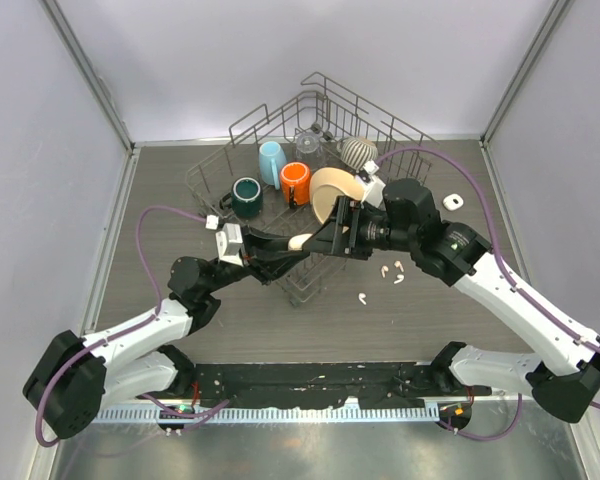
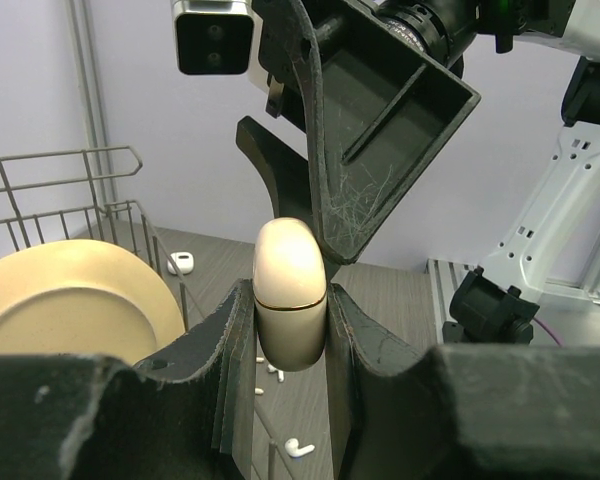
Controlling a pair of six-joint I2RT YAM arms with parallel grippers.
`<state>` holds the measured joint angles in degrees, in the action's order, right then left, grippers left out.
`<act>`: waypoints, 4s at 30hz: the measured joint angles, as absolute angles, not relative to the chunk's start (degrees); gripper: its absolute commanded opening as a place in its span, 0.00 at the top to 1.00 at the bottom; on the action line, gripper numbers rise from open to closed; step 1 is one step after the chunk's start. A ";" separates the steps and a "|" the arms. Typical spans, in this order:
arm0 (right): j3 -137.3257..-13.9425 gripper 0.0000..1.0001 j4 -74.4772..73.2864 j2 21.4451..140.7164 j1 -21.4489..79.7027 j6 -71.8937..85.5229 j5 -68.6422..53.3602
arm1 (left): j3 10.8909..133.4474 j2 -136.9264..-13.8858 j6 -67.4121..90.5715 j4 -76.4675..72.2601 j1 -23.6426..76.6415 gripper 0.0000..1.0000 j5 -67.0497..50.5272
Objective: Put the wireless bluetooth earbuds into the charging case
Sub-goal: Open the charging case, then move the earbud to the center of the board.
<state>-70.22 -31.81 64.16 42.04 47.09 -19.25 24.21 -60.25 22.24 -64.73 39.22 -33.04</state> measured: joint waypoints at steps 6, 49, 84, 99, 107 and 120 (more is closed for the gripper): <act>-70.89 0.25 -31.64 64.99 42.06 47.33 -19.79 | 24.21 -59.94 22.31 -64.71 38.89 1.00 -32.99; -77.82 0.18 -42.28 56.36 38.74 43.62 3.33 | 17.39 -45.74 19.70 -60.51 40.01 1.00 -31.33; -47.09 0.33 -49.56 56.47 19.11 41.56 15.68 | 10.09 -33.26 16.88 -63.57 40.01 1.00 -26.61; -38.89 0.47 -35.73 65.58 16.25 37.56 10.00 | 10.07 -28.16 14.76 -57.43 40.01 1.00 -26.55; -38.89 0.50 -31.29 72.95 15.62 37.17 10.44 | 10.07 -27.62 14.28 -55.42 40.01 1.00 -26.37; -39.29 0.57 -28.47 78.70 15.46 35.97 12.67 | 10.07 -27.68 13.28 -54.08 40.01 1.00 -26.33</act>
<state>-39.29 -28.47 78.70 15.46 35.97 12.67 10.07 -27.68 13.28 -54.08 40.01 -26.33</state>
